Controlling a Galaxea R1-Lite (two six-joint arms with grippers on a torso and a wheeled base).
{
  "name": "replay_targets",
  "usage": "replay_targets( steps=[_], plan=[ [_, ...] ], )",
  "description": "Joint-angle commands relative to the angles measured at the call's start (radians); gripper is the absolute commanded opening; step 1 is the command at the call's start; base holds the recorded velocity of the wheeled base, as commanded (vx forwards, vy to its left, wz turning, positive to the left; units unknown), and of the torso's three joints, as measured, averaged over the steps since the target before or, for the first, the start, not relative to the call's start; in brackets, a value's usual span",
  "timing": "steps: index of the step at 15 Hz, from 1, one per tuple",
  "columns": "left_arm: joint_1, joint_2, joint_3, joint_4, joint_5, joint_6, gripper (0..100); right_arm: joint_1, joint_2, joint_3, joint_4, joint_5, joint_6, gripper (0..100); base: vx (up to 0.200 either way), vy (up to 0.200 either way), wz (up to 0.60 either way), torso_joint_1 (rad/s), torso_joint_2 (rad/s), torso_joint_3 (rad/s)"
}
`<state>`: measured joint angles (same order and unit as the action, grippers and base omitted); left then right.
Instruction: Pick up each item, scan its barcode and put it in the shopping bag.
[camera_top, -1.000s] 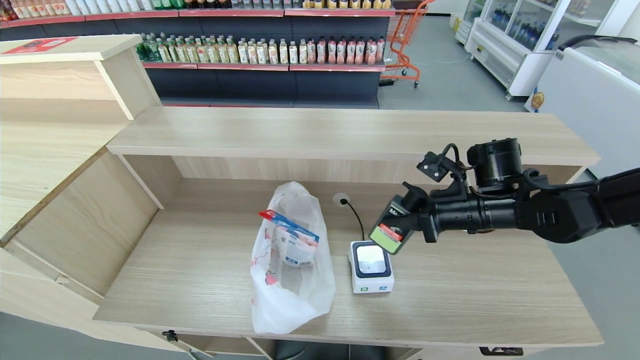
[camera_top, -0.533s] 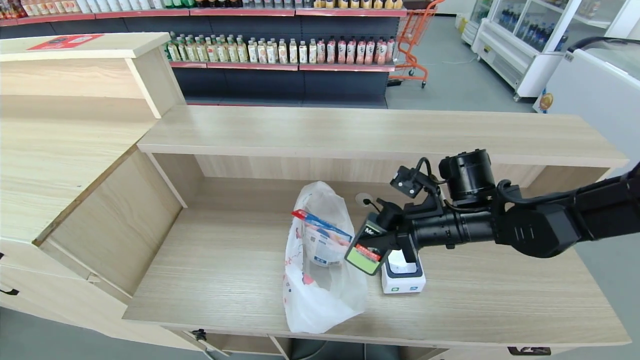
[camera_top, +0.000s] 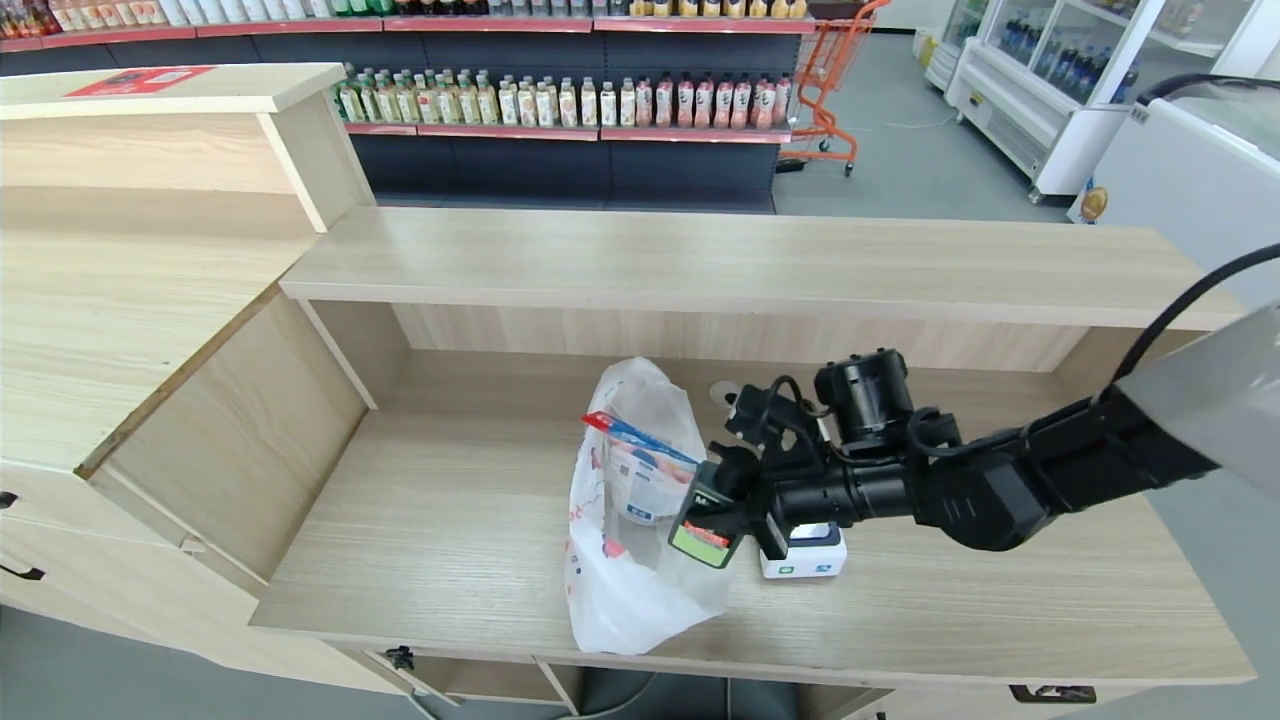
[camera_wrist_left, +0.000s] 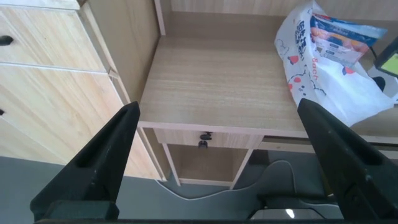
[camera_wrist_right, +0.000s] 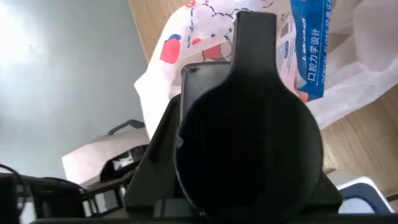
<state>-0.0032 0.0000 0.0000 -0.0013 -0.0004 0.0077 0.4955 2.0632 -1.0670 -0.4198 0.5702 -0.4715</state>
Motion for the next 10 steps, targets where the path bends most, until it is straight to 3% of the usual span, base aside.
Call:
replay_targets(
  steps=[1,5,10],
  plan=[
    [0.000,0.002,0.000,0.000,0.000,0.000,100,0.008,0.118,-0.005,-0.059,-0.021,-0.073,0,0.000,0.000,0.00,0.000,0.00,0.000],
    [0.000,0.002,0.000,0.000,0.000,0.000,100,0.055,0.259,-0.044,-0.221,-0.026,-0.180,0,0.000,0.000,0.00,0.000,0.00,0.000],
    [0.000,0.002,0.000,0.000,-0.001,0.000,100,0.095,0.380,-0.166,-0.232,-0.069,-0.200,0,0.000,0.000,0.00,0.000,0.00,0.000]
  ],
)
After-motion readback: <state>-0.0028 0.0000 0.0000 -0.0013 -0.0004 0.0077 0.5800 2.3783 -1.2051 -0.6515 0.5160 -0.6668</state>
